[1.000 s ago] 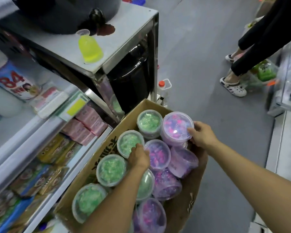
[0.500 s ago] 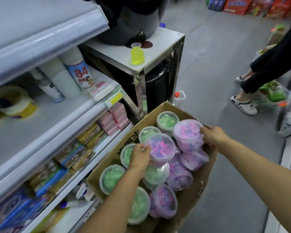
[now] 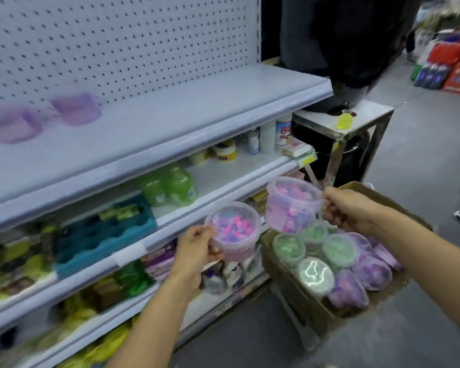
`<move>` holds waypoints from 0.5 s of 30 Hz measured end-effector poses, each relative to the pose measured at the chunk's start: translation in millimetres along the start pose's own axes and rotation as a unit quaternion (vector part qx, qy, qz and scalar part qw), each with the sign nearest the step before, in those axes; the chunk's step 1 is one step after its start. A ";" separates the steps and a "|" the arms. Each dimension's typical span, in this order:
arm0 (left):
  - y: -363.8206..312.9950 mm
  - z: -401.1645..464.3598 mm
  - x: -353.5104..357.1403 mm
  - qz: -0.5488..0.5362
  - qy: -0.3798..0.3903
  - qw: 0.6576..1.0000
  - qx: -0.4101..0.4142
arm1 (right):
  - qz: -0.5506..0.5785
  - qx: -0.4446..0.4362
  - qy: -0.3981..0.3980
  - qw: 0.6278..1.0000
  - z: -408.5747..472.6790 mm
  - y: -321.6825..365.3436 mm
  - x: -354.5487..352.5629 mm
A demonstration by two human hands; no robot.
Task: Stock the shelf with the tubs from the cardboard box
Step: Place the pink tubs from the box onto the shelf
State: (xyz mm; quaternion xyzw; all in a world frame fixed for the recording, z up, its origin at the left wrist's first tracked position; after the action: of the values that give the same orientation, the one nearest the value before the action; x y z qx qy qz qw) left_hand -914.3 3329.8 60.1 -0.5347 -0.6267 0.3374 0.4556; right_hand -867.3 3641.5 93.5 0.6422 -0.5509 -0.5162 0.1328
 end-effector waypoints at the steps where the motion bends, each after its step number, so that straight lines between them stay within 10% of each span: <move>1: -15.3 -12.9 -26.7 -0.007 -0.012 1.000 0.008 | -0.006 -0.018 0.011 1.000 -14.7 18.7 18.2; 15: -190.3 -122.4 -315.7 -0.065 -0.169 0.969 0.169 | -0.054 -0.241 0.152 0.957 -135.1 286.4 237.0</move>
State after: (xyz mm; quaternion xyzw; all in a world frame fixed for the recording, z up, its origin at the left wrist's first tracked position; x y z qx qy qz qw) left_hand -865.2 2975.2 210.6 -0.3430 -0.6618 0.4935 0.4482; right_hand -954.5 3285.1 241.2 0.6908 -0.3483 -0.5365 0.3372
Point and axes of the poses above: each hand's wrist, its own z-axis towards the middle knuckle, its own x-axis out of the palm, y = z × x, the point moved 5 cm from there along z, towards the middle knuckle, and after that the axes turned 14 degrees about -z, right-handed, at the moved point
